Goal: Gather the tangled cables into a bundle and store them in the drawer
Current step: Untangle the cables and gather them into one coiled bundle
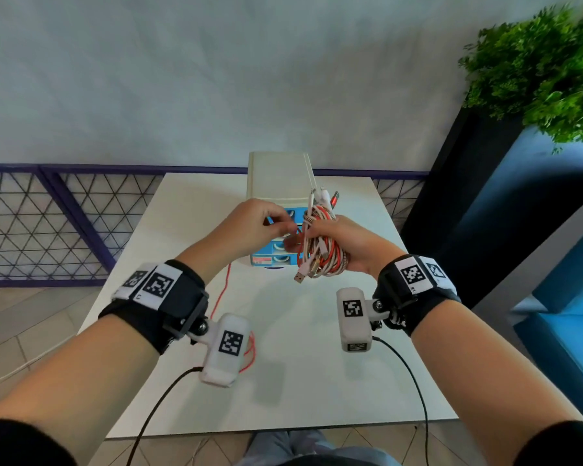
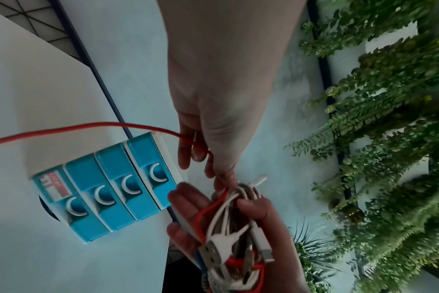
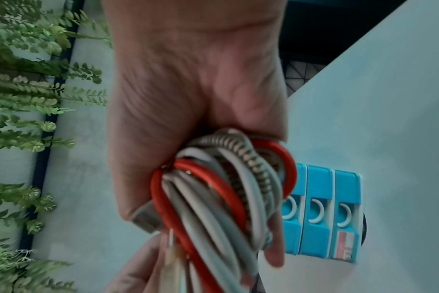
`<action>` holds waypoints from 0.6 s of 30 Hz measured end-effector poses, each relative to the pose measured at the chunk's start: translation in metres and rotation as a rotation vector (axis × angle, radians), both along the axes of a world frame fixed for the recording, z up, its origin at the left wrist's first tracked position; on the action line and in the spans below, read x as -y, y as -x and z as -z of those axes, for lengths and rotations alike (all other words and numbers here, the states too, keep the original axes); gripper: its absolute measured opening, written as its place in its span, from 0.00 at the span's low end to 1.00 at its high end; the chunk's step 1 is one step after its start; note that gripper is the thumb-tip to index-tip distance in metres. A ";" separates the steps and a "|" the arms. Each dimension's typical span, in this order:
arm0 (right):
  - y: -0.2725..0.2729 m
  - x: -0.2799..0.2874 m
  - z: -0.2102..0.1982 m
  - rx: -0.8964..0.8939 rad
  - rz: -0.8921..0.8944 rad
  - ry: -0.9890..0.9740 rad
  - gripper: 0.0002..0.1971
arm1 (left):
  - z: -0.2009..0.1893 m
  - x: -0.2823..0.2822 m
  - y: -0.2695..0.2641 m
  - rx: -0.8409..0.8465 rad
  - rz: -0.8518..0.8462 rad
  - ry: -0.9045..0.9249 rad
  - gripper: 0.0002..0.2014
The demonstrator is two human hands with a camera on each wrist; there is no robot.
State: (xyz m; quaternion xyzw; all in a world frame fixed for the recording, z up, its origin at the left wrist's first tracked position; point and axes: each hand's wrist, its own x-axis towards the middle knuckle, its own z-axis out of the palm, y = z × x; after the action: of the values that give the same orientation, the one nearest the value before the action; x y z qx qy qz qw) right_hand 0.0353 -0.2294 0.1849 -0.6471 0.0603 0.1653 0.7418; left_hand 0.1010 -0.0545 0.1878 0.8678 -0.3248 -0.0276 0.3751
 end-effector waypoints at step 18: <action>-0.003 0.001 0.021 0.041 0.157 -0.012 0.09 | 0.006 0.017 0.031 -1.022 -0.006 0.666 0.07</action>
State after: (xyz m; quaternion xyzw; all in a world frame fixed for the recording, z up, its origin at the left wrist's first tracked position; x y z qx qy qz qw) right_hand 0.0381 -0.2301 0.1635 -0.6393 0.0947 0.0935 0.7573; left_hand 0.0697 -0.0713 0.1818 0.5816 -0.0923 -0.3363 0.7349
